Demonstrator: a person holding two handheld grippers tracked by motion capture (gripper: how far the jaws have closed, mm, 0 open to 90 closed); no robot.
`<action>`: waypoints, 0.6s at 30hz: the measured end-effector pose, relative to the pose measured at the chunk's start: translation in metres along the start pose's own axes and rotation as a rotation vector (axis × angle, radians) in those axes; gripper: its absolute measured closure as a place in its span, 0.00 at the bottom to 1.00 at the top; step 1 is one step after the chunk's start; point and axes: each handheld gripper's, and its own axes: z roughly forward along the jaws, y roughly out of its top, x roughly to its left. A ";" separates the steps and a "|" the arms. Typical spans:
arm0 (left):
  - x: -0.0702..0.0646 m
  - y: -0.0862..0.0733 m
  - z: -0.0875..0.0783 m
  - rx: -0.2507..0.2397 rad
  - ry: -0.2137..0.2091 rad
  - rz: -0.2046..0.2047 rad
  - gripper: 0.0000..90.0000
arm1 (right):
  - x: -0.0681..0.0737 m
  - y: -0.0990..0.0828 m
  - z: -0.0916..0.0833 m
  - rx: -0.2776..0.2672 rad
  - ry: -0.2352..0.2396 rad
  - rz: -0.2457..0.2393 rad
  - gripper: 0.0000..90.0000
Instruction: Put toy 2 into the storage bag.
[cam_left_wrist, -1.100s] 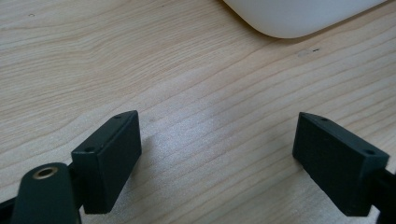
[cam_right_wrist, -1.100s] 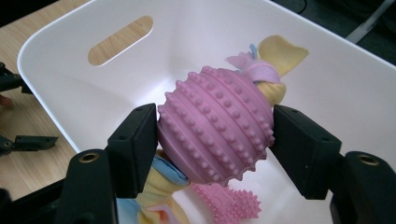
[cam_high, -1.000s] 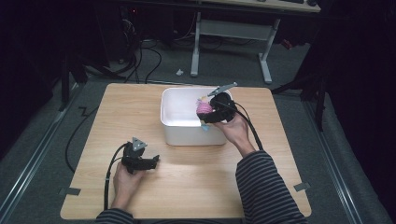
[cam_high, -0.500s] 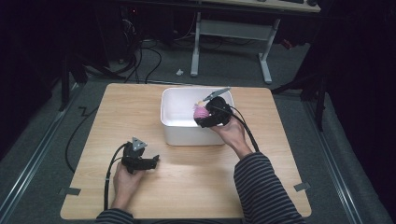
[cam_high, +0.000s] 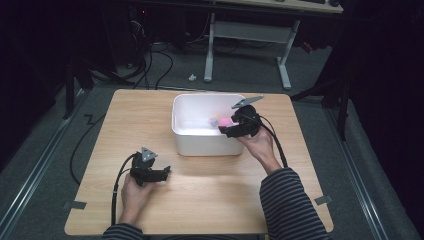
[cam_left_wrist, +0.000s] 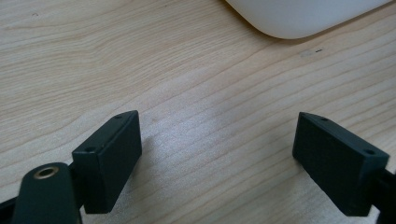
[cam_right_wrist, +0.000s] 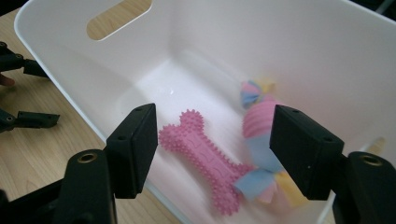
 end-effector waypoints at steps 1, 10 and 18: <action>0.000 0.000 0.000 0.000 0.000 0.000 0.17 | -0.002 -0.002 -0.005 -0.011 -0.005 0.006 0.38; 0.000 0.000 0.000 0.001 0.000 0.001 0.17 | -0.017 -0.018 -0.040 -0.076 -0.041 0.042 0.39; 0.000 0.000 0.000 0.000 0.000 0.000 0.17 | -0.024 -0.034 -0.060 -0.092 -0.070 0.068 0.40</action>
